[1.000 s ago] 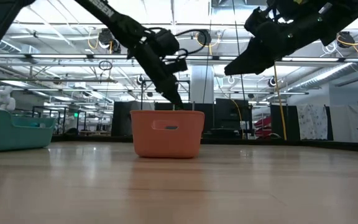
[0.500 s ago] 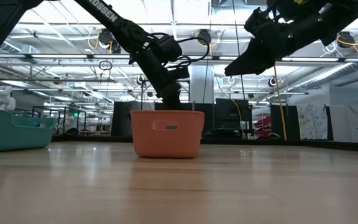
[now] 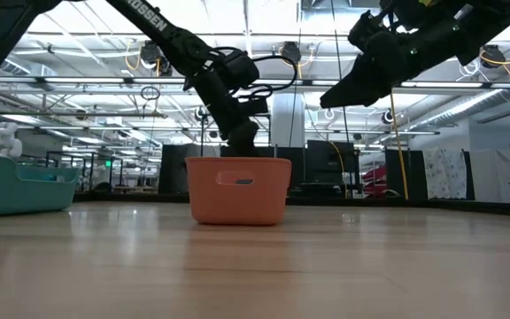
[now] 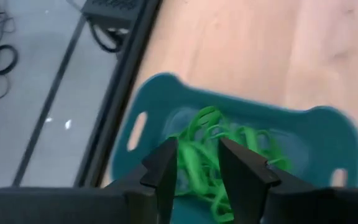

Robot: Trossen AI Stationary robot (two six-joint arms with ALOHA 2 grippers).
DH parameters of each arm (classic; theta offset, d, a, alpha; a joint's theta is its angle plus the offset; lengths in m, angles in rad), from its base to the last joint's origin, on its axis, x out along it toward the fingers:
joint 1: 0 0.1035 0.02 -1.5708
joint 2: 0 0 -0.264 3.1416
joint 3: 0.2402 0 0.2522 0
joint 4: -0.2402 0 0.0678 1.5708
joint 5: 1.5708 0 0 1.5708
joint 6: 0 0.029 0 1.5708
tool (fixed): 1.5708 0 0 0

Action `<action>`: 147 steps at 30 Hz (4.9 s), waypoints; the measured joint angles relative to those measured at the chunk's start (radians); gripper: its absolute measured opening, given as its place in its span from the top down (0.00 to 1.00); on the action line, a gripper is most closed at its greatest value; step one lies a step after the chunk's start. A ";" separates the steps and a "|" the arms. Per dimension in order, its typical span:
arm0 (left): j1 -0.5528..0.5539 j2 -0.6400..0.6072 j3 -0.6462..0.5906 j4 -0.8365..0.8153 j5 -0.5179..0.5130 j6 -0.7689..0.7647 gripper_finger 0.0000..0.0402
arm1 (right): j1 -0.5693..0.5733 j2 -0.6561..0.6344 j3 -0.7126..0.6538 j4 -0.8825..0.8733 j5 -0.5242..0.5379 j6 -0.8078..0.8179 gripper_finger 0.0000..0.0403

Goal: Sort rubber bands into baskets
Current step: Return to Home Position

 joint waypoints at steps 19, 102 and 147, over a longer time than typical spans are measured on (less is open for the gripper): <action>-0.046 -0.395 -0.027 -0.447 -0.049 -0.138 0.68 | 0.000 -0.115 0.000 -0.106 0.000 0.050 0.59; -0.369 -1.252 -1.363 0.994 0.002 -0.542 0.68 | -0.016 -1.092 -0.563 -0.141 -0.031 0.123 0.99; -0.369 -1.252 -1.361 0.994 0.002 -0.543 0.68 | -0.016 -1.092 -0.563 -0.142 -0.030 0.123 0.98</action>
